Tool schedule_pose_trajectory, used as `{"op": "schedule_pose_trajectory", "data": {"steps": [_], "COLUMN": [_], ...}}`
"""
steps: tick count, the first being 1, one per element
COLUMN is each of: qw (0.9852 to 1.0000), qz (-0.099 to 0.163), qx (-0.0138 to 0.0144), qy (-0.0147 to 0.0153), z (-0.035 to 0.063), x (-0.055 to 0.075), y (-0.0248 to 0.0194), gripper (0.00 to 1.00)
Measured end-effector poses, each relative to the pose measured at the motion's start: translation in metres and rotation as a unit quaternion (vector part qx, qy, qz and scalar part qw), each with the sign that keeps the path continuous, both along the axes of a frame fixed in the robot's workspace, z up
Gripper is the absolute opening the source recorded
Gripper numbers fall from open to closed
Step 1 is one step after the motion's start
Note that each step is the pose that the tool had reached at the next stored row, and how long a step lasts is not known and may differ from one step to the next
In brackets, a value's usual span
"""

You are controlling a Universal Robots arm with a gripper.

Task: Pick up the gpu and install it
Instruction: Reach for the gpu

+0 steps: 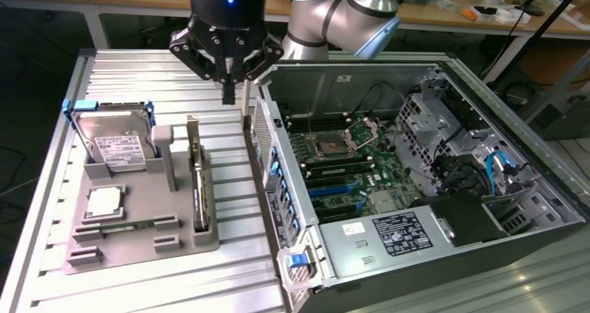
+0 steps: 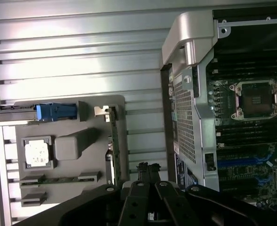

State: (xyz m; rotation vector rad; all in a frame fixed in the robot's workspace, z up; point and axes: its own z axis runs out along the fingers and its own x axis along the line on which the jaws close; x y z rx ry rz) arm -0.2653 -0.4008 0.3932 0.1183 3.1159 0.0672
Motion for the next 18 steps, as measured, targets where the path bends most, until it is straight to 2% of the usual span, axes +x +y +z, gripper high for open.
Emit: {"op": "schedule_pose_trajectory", "data": {"steps": [18], "qw": [1.0], "qz": [0.0], "qx": [0.0], "qy": [0.0], "z": [0.0], "x": [-0.035], "y": [0.0], "gripper": [0.11]}}
